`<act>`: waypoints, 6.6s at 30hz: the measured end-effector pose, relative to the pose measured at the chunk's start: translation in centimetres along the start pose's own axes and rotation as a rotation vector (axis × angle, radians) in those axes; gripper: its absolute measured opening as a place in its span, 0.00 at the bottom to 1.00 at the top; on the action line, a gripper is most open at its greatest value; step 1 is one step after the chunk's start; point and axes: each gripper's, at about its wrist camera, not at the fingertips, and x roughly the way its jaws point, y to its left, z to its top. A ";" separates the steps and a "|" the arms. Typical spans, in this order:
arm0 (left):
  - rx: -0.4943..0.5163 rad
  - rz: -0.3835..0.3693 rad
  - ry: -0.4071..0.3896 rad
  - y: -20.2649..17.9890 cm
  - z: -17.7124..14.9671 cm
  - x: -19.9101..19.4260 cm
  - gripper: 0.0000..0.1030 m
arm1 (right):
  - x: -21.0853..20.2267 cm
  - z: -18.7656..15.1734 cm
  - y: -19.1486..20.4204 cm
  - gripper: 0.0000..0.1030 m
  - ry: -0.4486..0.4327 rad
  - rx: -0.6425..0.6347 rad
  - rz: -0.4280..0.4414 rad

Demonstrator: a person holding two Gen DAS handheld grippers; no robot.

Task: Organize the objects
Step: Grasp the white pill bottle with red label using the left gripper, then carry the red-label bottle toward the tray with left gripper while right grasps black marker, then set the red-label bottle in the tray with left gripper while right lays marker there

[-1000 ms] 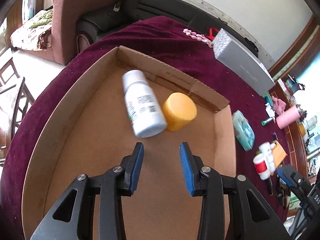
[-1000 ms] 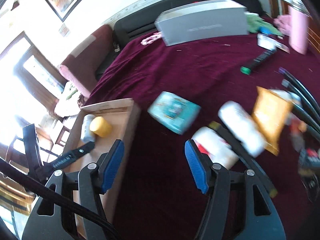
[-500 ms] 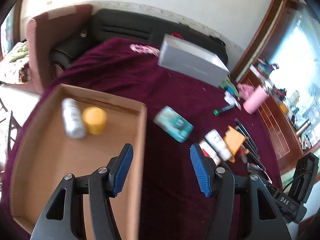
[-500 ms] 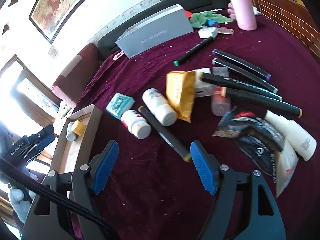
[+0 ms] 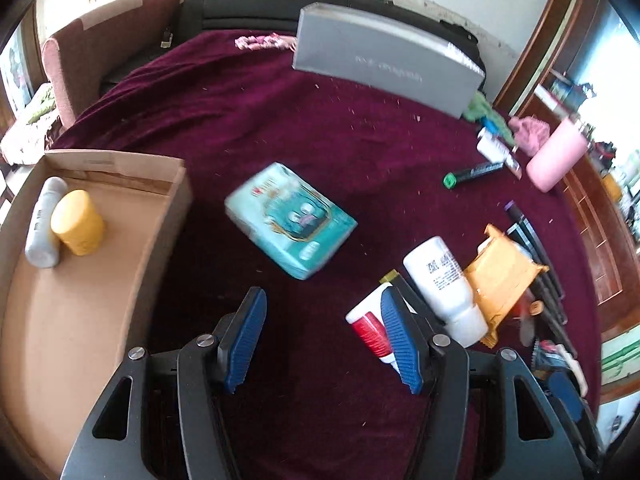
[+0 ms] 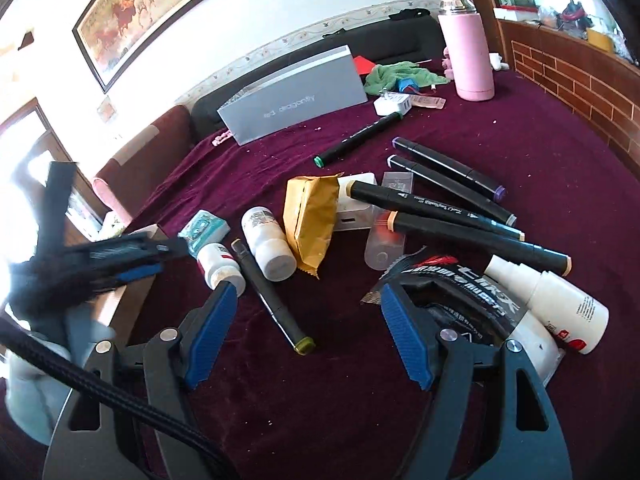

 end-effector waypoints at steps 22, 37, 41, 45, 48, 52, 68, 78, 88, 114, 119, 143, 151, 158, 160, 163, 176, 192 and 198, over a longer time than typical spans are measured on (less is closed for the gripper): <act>-0.053 0.034 0.053 0.3 -0.8 1.6 0.52 | 0.4 -0.2 -0.4 0.76 0.038 0.051 0.085; 0.443 -0.128 0.119 -2.4 -5.6 -2.9 0.54 | 0.6 -0.2 -0.7 0.76 0.052 0.069 0.099; 0.537 -0.059 0.097 -2.5 -6.4 -3.4 0.54 | 0.7 -0.3 -0.7 0.76 0.057 0.065 0.093; 0.372 -0.133 0.092 -1.4 -5.2 -2.9 0.54 | 1.0 -0.3 -0.7 0.76 0.067 0.066 0.089; 0.365 -0.143 0.043 -2.4 -4.8 -2.8 0.54 | 1.0 -0.3 -0.6 0.76 0.068 0.060 0.079; 0.542 -0.096 -0.011 -5.3 -5.2 -2.1 0.54 | 1.3 -0.4 -0.7 0.76 0.081 0.061 0.073; 0.361 -0.164 0.028 -3.4 -6.6 -2.9 0.28 | 2.2 -0.5 -0.9 0.76 0.112 0.065 0.051; 0.199 -0.197 -0.058 3.1 -8.1 -8.4 0.28 | 0.3 2.0 3.8 0.77 0.181 -0.013 0.170; 0.114 -0.224 -0.094 7.5 -9.3 -10.5 0.28 | 10.0 4.4 7.9 0.65 0.426 -0.191 0.051; 0.041 -0.186 -0.146 12.1 -10.3 -12.6 0.28 | 10.6 2.0 9.9 0.12 0.467 -0.288 -0.199; 0.022 -0.140 -0.168 13.9 -9.3 -13.7 0.29 | 7.9 2.1 12.2 0.12 0.432 -0.260 -0.110; 0.059 0.044 -0.061 19.5 -0.8 -7.5 0.29 | 16.0 2.5 25.8 0.13 0.550 -0.207 0.153; 0.049 0.041 0.028 19.9 0.0 -4.5 0.28 | 19.1 2.4 26.4 0.13 0.564 -0.206 0.084; 0.018 0.050 0.048 20.8 0.0 -3.2 0.28 | 21.0 2.1 26.2 0.13 0.562 -0.223 0.018; 0.015 0.052 0.047 20.7 0.0 -3.2 0.29 | 21.3 1.9 26.2 0.13 0.568 -0.227 0.014; 0.014 0.057 0.040 20.6 0.0 -3.2 0.29 | 21.4 1.7 26.4 0.13 0.555 -0.244 0.004; -0.026 0.078 -0.004 21.1 0.1 -4.3 0.29 | 21.2 1.6 26.4 0.17 0.528 -0.282 0.010; 0.055 0.203 -0.168 18.6 -0.7 -11.4 0.31 | 15.9 3.5 26.2 0.50 0.371 -0.224 0.153; 0.096 0.219 -0.250 15.6 -1.2 -14.5 0.38 | 11.5 3.7 24.6 0.55 0.280 -0.242 0.182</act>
